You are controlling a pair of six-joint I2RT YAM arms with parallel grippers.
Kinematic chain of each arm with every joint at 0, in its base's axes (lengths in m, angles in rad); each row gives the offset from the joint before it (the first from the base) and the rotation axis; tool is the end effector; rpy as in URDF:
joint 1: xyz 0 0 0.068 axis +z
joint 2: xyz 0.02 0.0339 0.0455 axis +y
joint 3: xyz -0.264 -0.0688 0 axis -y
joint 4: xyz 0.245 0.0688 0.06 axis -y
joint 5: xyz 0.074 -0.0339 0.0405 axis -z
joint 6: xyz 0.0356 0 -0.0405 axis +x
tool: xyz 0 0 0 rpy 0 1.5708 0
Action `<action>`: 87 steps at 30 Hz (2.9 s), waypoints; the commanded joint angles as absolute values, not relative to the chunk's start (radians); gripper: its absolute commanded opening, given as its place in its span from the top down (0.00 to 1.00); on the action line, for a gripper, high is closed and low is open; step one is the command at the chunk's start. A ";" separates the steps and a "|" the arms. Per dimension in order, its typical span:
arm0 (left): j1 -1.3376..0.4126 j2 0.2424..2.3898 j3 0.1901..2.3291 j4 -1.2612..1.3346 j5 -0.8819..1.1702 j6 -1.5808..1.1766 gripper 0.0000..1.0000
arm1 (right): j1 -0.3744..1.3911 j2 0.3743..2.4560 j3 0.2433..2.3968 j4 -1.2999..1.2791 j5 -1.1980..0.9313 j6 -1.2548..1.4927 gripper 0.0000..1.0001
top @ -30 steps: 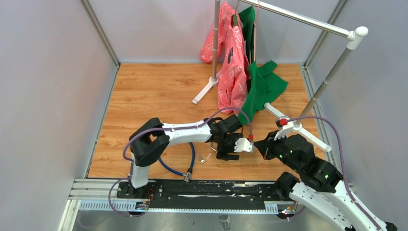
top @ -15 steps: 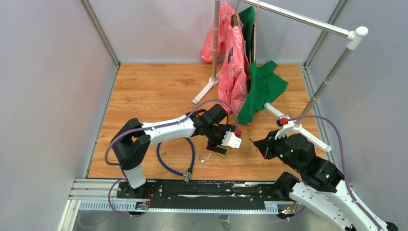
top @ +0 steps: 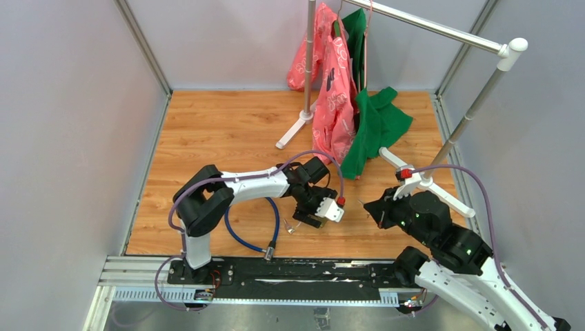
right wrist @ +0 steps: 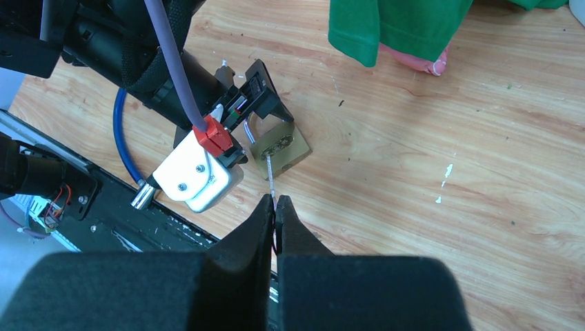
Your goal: Unlock with the key
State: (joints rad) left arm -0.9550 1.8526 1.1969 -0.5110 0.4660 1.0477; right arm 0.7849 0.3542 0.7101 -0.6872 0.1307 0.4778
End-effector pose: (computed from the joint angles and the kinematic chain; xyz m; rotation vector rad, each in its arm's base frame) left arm 0.1982 -0.3078 0.1680 2.3070 1.3236 -0.6045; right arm 0.0630 0.0564 0.3111 -0.2099 1.9560 0.7238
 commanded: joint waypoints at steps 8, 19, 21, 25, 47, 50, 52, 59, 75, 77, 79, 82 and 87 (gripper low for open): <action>-0.984 1.937 1.293 -0.552 0.444 1.025 0.19 | 0.775 0.361 0.739 -0.709 0.119 0.488 1.00; -0.987 1.986 1.310 -0.609 0.402 0.977 0.28 | 0.774 0.338 0.737 -0.722 0.118 0.500 1.00; -0.988 1.989 1.311 -0.610 0.431 0.951 0.32 | 0.775 0.338 0.738 -0.724 0.119 0.501 1.00; -0.989 1.991 1.335 -0.597 0.528 0.868 0.37 | 0.773 0.332 0.743 -0.730 0.121 0.501 1.00; -1.015 1.889 1.080 -0.065 0.610 0.564 0.00 | 0.775 0.331 0.757 -0.789 0.145 0.540 1.00; -1.000 1.872 1.022 0.007 0.614 0.546 0.00 | 0.775 0.336 0.754 -0.788 0.144 0.551 1.00; -0.993 1.868 1.009 0.033 0.607 0.542 0.01 | 0.774 0.339 0.752 -0.787 0.145 0.555 1.00; -0.988 1.879 0.990 0.051 0.601 0.559 0.08 | 0.774 0.365 0.754 -0.772 0.141 0.550 1.00; -0.982 1.914 0.987 0.031 0.613 0.582 0.39 | 0.775 0.391 0.767 -0.757 0.131 0.537 1.00; -0.982 1.908 0.988 0.031 0.630 0.585 0.48 | 0.774 0.394 0.768 -0.755 0.129 0.536 1.00; -0.981 1.894 0.988 0.025 0.656 0.595 0.60 | 0.774 0.395 0.769 -0.753 0.128 0.536 1.00; -0.982 1.876 1.014 -0.023 0.675 0.617 0.81 | 0.775 0.393 0.769 -0.753 0.128 0.539 1.00; -0.979 1.842 1.083 -0.157 0.712 0.669 1.00 | 0.774 0.374 0.764 -0.759 0.132 0.554 1.00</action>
State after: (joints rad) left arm -0.9848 1.8839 1.0363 -0.0460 0.6533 0.6163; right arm 0.7849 0.3935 0.7422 -0.7559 0.1314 0.5419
